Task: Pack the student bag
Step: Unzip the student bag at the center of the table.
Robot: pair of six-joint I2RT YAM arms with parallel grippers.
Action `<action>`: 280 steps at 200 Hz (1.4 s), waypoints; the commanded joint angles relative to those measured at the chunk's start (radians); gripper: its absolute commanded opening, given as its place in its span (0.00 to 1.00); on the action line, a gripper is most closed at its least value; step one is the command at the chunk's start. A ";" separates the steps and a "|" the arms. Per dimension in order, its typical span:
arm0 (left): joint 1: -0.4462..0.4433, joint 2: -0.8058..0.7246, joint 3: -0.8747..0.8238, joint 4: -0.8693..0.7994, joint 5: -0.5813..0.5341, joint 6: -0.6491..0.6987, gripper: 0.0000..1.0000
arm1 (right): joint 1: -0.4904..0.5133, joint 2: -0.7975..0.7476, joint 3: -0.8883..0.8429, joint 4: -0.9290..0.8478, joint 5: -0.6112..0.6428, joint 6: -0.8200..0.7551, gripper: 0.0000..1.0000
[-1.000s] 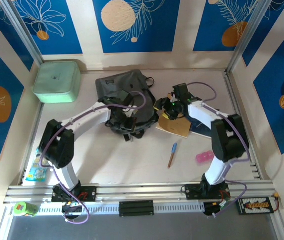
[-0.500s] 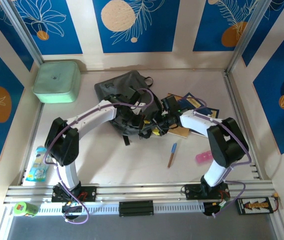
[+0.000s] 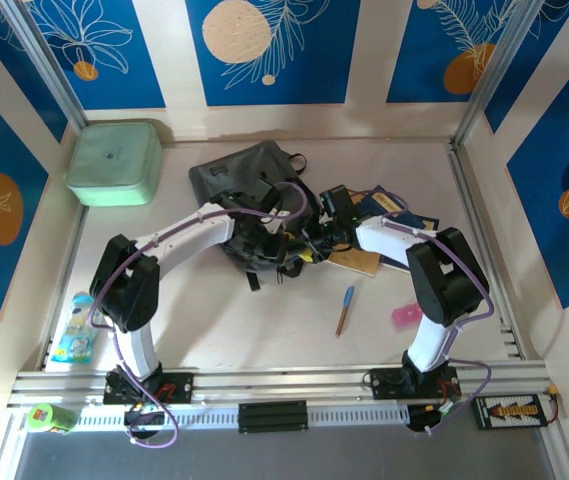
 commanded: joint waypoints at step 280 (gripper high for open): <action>0.457 -0.030 -0.054 -0.065 -0.454 0.488 0.00 | -0.064 -0.072 0.100 -0.235 0.178 -0.217 0.07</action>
